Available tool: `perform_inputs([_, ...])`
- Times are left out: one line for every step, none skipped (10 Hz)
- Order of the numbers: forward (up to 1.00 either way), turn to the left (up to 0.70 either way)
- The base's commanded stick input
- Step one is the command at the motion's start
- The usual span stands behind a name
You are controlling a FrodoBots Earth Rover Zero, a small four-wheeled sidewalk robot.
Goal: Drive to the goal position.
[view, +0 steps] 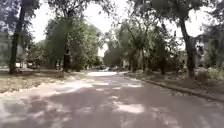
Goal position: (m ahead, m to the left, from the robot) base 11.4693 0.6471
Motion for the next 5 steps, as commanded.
perform_inputs([0.85, 0.00])
perform_inputs([0.85, 0.00])
perform_inputs([0.85, 0.00])
perform_inputs([0.85, 0.22])
perform_inputs([0.85, 0.34])
